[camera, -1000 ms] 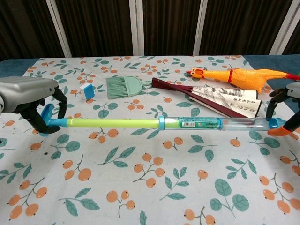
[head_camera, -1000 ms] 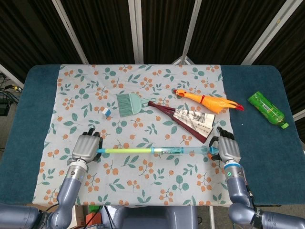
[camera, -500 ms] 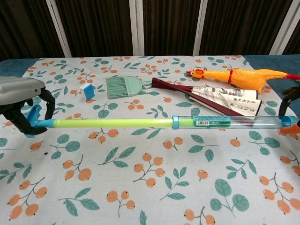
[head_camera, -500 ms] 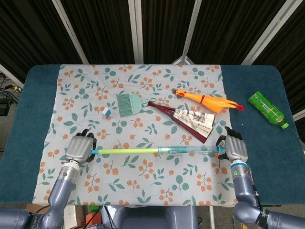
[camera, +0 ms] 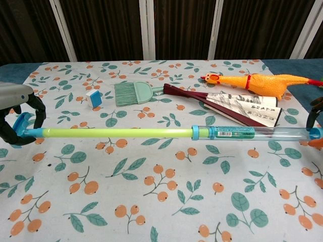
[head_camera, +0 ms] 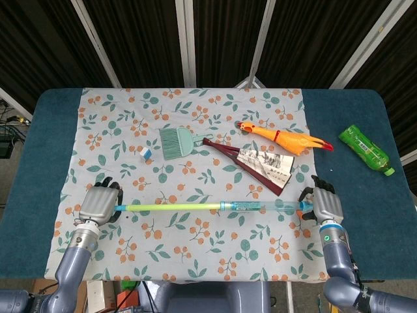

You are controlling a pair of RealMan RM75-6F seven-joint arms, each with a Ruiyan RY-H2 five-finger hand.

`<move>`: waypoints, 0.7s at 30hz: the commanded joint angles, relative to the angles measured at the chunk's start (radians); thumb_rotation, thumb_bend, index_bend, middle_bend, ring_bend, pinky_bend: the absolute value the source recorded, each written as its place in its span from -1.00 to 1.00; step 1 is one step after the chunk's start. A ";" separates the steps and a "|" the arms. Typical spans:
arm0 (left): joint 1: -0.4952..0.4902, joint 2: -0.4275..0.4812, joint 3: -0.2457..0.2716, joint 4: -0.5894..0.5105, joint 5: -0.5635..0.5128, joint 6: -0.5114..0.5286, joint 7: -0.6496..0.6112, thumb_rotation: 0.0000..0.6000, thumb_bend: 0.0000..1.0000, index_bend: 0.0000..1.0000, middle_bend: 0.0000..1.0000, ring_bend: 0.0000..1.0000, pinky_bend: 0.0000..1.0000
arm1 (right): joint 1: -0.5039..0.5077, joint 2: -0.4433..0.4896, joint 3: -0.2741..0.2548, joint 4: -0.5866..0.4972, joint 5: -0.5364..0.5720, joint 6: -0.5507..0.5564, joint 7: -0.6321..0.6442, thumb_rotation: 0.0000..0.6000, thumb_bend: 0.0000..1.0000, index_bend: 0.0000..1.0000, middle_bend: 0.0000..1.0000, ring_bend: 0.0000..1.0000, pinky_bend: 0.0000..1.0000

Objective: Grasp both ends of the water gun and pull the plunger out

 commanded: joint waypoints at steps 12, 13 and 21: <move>0.016 0.037 0.001 -0.021 0.010 -0.006 -0.016 1.00 0.02 0.39 -0.48 -0.76 -0.48 | -0.008 0.023 0.001 -0.013 0.000 -0.002 0.016 1.00 -0.37 0.26 -0.85 -1.00 -1.00; 0.017 0.039 -0.001 -0.022 0.008 -0.008 -0.018 1.00 0.02 0.39 -0.48 -0.76 -0.48 | -0.009 0.025 0.002 -0.015 -0.001 -0.003 0.017 1.00 -0.37 0.26 -0.85 -1.00 -1.00; 0.017 0.053 0.004 -0.030 0.013 -0.019 -0.015 1.00 0.02 0.38 -0.50 -0.76 -0.50 | -0.012 0.034 -0.001 -0.022 -0.003 -0.005 0.024 1.00 -0.37 0.26 -0.85 -1.00 -1.00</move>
